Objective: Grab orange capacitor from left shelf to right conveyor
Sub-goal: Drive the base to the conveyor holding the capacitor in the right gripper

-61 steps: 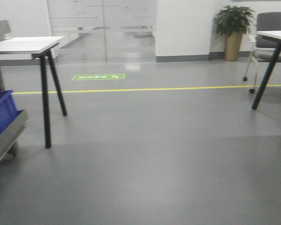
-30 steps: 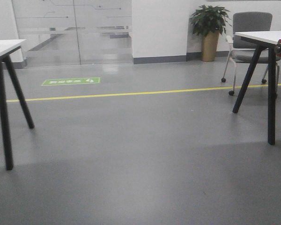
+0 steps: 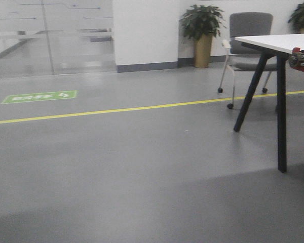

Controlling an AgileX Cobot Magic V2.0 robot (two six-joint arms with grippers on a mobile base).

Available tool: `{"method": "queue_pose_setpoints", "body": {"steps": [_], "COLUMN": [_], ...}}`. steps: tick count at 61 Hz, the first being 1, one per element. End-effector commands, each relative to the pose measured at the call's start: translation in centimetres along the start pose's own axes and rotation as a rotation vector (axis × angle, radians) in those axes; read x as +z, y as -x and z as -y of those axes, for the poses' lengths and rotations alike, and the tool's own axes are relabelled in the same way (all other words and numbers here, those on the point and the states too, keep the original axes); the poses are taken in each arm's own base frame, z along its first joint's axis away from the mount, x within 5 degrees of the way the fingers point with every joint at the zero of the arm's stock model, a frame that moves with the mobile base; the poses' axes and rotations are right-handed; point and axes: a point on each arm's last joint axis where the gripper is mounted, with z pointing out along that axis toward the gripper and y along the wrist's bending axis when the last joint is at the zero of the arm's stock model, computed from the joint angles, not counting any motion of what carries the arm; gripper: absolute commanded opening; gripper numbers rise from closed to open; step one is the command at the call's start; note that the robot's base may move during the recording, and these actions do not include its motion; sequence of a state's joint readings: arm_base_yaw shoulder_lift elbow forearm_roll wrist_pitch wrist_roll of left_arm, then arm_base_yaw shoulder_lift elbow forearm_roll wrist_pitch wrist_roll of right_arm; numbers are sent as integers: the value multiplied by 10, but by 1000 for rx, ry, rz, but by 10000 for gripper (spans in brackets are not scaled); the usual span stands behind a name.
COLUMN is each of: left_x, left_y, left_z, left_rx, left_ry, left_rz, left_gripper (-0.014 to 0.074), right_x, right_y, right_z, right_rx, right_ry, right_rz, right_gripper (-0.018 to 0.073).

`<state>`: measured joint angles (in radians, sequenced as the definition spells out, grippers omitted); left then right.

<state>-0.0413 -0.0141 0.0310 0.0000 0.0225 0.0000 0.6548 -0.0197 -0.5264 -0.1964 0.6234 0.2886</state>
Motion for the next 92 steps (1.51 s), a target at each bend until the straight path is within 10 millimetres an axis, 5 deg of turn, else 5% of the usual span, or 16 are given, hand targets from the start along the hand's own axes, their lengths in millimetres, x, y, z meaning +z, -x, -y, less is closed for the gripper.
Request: {"method": "queue_pose_setpoints", "body": {"steps": [1, 92], "left_x": [-1, -1], "left_y": [10, 10], "left_z": [0, 0], "left_rx": [-6, -6], "left_ry": [-2, -4], "left_rz": [98, 98], "left_gripper": [-105, -105], "right_x": [-5, -5], "right_y": [15, 15], "right_z": [-2, -2], "right_rx": [-14, -14], "right_ry": [17, 17], "right_rz": [117, 118], "right_gripper": [49, 49]}}
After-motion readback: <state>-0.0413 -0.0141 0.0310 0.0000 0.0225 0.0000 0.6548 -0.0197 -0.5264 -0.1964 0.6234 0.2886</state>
